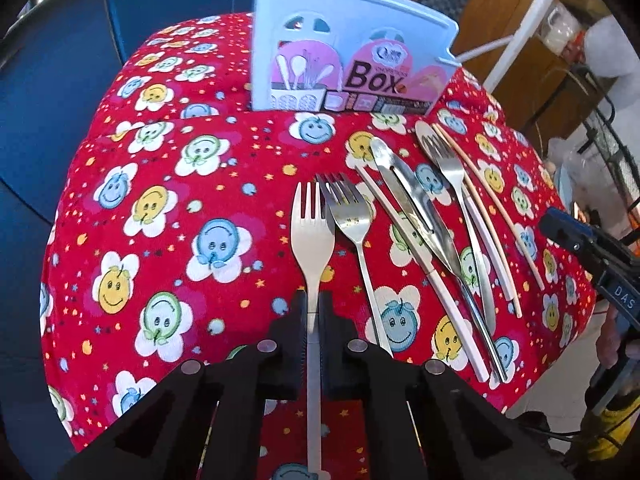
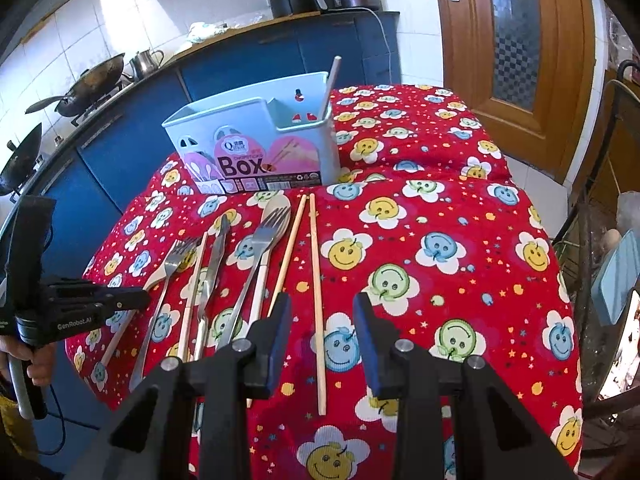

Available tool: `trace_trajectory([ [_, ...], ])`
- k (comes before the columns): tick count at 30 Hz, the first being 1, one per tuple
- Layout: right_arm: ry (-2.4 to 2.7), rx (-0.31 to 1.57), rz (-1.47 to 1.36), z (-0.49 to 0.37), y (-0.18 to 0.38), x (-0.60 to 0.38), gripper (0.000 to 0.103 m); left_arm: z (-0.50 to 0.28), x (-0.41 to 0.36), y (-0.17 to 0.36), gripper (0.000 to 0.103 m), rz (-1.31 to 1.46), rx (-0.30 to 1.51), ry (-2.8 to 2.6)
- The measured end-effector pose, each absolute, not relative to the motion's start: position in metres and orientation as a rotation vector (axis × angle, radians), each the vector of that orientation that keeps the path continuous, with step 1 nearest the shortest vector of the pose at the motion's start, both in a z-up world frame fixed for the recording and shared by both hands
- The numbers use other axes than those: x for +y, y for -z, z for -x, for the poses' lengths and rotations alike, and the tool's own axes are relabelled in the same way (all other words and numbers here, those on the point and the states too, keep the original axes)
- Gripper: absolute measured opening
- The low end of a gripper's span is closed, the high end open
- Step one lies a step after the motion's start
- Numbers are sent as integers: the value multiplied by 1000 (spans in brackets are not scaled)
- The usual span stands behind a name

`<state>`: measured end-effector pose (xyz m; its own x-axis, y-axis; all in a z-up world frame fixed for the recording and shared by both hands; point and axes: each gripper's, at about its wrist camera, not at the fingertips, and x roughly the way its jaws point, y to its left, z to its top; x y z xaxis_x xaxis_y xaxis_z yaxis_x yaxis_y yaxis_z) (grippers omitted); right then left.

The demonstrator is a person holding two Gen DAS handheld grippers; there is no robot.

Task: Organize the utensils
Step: 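Grasp the white plastic fork with the left tool while the right tool approaches a chopstick, then grasp a wooden chopstick with the right tool while the left tool holds the fork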

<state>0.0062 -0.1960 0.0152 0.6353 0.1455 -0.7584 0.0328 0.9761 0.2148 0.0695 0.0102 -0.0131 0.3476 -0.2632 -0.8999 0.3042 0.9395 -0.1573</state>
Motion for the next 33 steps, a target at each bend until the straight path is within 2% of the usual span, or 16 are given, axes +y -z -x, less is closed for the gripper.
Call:
trace_trajectory([
  [16,-93,1040,-108,-35,-17,-187,35,-60,40,-3,5,36,999,348],
  [33,-174,1350,39,-92,-3,-170,35,-58,52,-4,5,-47,1066,318],
])
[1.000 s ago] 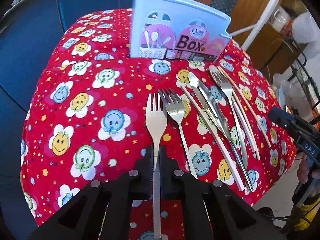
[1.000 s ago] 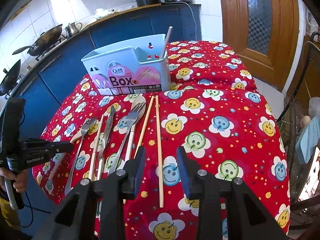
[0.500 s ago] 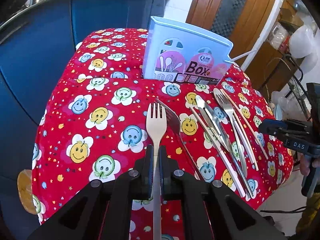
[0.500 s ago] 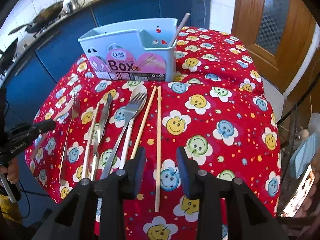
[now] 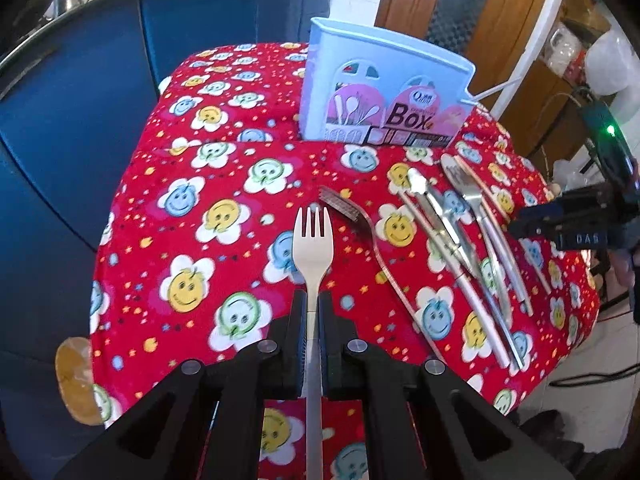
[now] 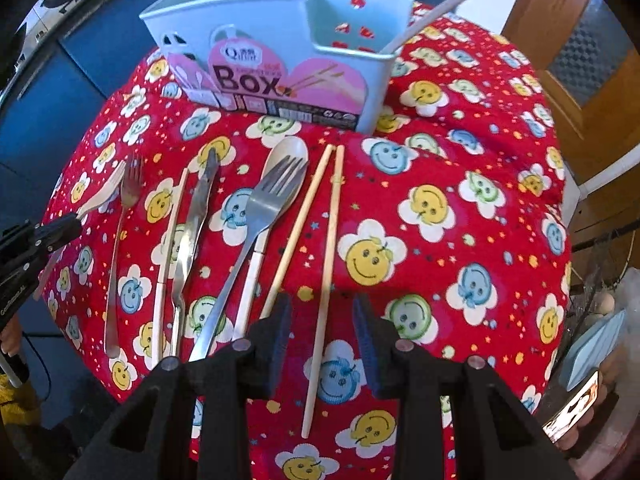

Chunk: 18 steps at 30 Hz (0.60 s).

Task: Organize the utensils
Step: 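Grasp a wooden chopstick with the right tool while the left tool holds the fork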

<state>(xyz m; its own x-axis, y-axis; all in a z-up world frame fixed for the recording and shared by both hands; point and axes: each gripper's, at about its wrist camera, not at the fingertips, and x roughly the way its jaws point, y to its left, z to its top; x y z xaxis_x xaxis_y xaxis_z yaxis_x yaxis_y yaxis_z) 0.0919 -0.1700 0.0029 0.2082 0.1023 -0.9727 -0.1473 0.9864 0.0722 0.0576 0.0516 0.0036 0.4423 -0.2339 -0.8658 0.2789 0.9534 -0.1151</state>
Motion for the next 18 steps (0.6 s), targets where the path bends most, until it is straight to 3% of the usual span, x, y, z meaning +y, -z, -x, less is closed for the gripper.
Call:
trace_trajectory([
  [15,-225,1506,93,-122,11,-167,30,-66,58,-22,5,63,986,352],
  [18,-236,1539,102,-138,12,-162,21,-68,54,-27,5,90,965,367],
])
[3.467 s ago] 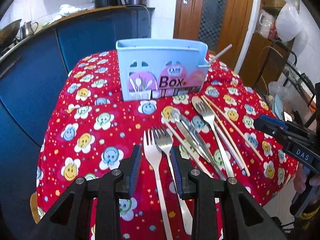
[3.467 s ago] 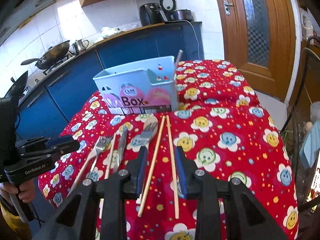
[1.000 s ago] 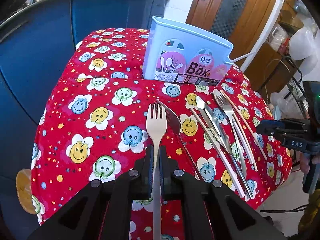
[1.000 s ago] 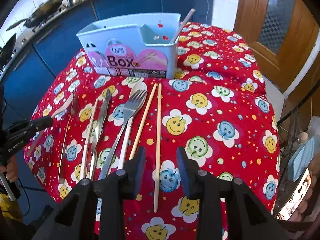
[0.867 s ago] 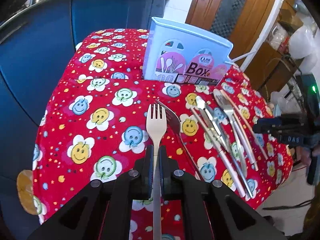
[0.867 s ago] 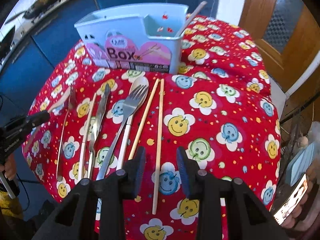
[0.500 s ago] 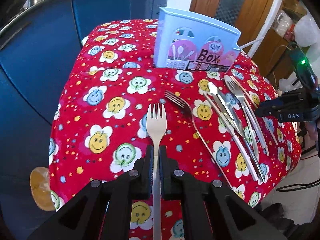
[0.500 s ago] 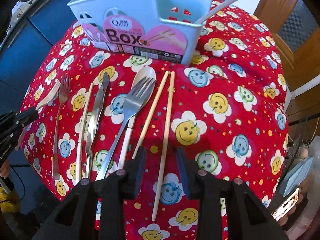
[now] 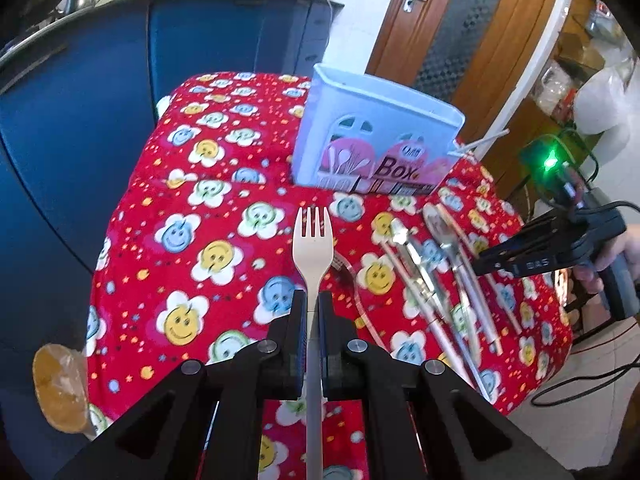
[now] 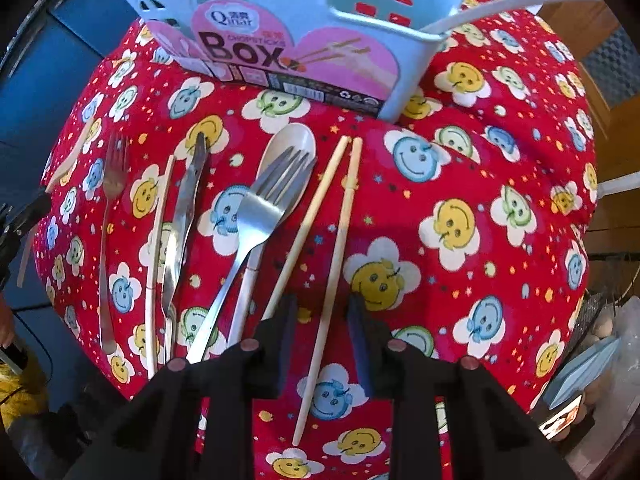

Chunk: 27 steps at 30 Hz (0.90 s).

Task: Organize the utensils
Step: 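Grasp a wooden chopstick with the right tool while the left tool holds the fork, then lift and carry the fork and chopstick over the blue holder with both tools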

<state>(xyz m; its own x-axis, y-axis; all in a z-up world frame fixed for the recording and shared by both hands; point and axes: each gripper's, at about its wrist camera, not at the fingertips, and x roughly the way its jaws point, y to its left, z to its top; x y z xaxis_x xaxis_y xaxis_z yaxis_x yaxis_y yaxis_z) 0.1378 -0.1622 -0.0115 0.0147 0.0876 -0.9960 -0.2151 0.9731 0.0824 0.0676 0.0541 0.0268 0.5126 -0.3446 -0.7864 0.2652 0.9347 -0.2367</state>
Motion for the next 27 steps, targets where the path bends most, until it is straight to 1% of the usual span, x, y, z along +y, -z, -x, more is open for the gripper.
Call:
trace_trajectory([
  [1,-228,1540,109,-142,12,-163,13,-68,53,-28,5,101,961,372],
  [4,-220,1522,113,-152,13,-165,7,-69,47,-31,5,125,945,390],
  [7,-209,1452,95,-147,11,-169,6,-69,41,-32,5,137,931,409],
  [10,-204,1356,10,-135,9,-180,6,-68,34,-32,5,153,908,426],
  [13,-189,1252,-86,-122,6,-191,6,-66,31,-32,5,172,887,434],
  [17,-146,1091,-120,-91,0,-196,6,-65,27,-34,5,185,859,428],
  [22,-115,969,-150,-68,-7,-191,6,-64,24,-40,5,194,816,413],
  [27,-118,887,-173,-49,-17,-189,6,-63,19,-48,5,206,775,418],
])
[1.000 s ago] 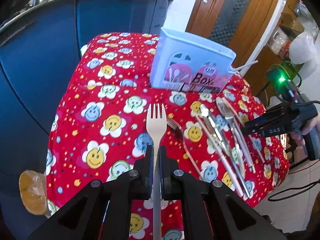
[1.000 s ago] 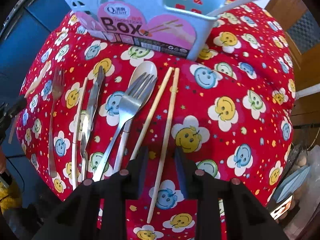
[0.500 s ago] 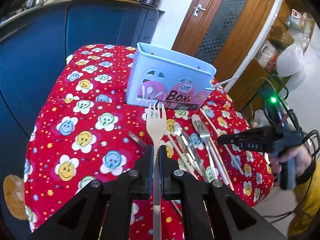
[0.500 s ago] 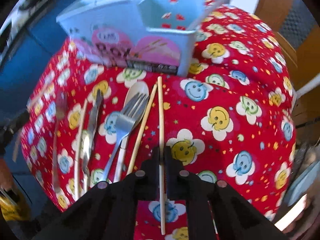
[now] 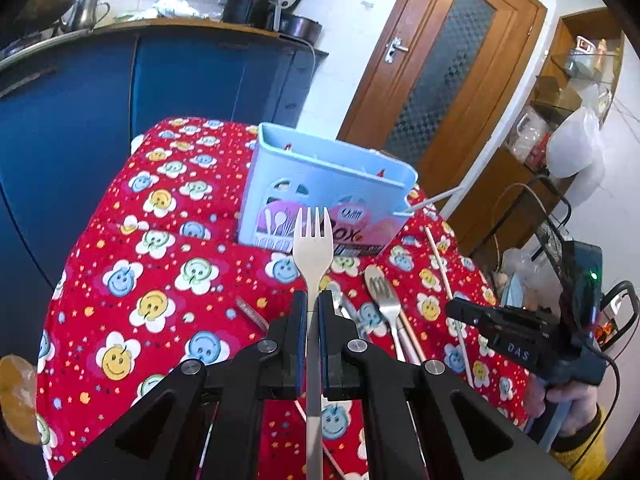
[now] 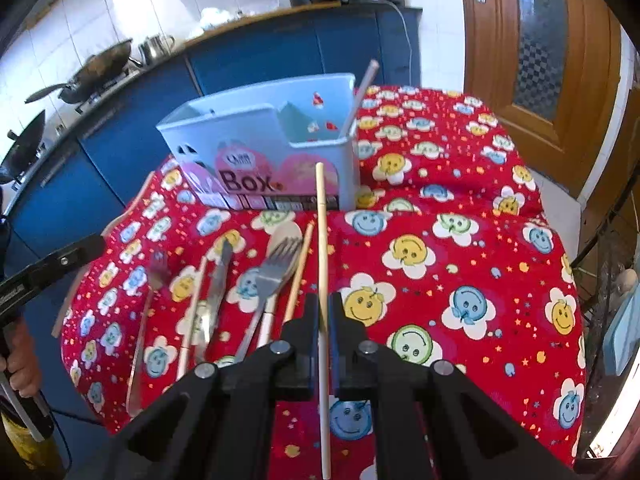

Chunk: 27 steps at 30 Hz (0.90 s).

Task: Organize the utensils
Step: 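Lift and carry the fork and chopstick over the blue holder with both tools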

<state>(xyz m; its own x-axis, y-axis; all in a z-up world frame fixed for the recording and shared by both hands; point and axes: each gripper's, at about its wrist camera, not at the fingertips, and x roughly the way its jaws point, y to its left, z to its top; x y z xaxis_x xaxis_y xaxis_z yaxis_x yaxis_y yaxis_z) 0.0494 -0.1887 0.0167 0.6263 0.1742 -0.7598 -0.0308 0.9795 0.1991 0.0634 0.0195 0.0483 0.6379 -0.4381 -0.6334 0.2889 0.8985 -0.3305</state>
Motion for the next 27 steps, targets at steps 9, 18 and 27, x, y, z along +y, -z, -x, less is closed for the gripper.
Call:
trace_trajectory([
  [9,-152,765,-204,-38,-41,-186,6,-67,12,-60,5,241,724,433],
  [18,-155,681,-223,-36,-60,-192,6,-79,7,-68,5,267,692,435],
  [27,-162,594,-251,-39,-76,-200,6,-95,4,-80,5,291,641,433],
])
